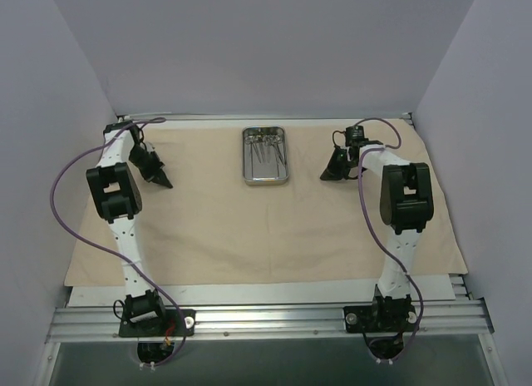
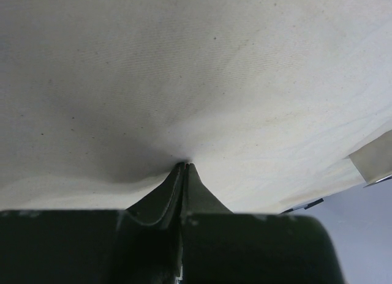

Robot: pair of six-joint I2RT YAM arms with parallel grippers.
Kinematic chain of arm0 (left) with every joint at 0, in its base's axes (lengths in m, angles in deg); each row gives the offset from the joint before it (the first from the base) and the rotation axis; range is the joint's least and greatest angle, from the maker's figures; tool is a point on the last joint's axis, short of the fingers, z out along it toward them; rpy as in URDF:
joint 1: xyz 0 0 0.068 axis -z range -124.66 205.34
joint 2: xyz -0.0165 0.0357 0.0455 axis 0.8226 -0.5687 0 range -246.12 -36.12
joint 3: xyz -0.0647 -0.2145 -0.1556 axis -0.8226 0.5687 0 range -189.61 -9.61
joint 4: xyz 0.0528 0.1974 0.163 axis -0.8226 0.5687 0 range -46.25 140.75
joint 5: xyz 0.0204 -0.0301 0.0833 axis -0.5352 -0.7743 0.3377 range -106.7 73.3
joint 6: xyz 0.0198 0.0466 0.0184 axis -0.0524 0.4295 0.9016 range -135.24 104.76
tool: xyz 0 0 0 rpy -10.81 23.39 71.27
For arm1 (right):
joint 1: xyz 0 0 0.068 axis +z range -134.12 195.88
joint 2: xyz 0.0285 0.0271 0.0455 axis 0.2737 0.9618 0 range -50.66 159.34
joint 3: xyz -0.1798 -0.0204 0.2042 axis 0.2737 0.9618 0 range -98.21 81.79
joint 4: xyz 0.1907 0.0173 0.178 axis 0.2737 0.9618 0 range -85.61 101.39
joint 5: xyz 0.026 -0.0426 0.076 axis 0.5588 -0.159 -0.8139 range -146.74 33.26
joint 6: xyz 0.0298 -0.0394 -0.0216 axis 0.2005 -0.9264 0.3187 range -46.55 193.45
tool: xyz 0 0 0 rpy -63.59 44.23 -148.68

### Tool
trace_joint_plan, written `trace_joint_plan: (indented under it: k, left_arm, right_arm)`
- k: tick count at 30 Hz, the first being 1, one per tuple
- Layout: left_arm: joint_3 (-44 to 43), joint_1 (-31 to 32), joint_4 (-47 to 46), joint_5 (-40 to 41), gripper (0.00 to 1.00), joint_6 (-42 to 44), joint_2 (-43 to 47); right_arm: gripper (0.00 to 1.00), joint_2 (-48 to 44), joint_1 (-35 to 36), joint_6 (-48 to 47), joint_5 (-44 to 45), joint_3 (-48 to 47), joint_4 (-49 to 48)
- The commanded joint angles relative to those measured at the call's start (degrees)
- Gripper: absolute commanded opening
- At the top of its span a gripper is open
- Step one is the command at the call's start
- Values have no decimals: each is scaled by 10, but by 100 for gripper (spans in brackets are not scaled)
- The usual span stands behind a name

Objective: Open and lay out the surgical kit
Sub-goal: Smooth out the surgical kit at the center of the board.

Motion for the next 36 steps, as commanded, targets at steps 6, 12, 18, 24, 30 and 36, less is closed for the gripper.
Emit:
trace_joint_plan:
  k: [6, 12, 18, 24, 30, 36]
  left_arm:
    - [25, -17, -61, 88, 3, 16, -14]
    - [110, -17, -136, 83, 14, -11, 101]
    - [189, 8, -174, 66, 29, -42, 231]
    - [354, 50, -207, 37, 37, -46, 367]
    - [546, 111, -212, 30, 19, -44, 499]
    - [627, 153, -218, 52, 7, -60, 514]
  right_arm:
    - [0, 28, -6, -18, 79, 43, 125]
    - [0, 13, -3, -117, 106, -22, 153]
    - [0, -13, 19, -166, 165, -203, 275]
    - [1, -171, 114, -104, 134, -17, 232]
    - [0, -305, 274, -29, 128, 140, 181]
    - [0, -356, 338, 42, 101, 257, 96]
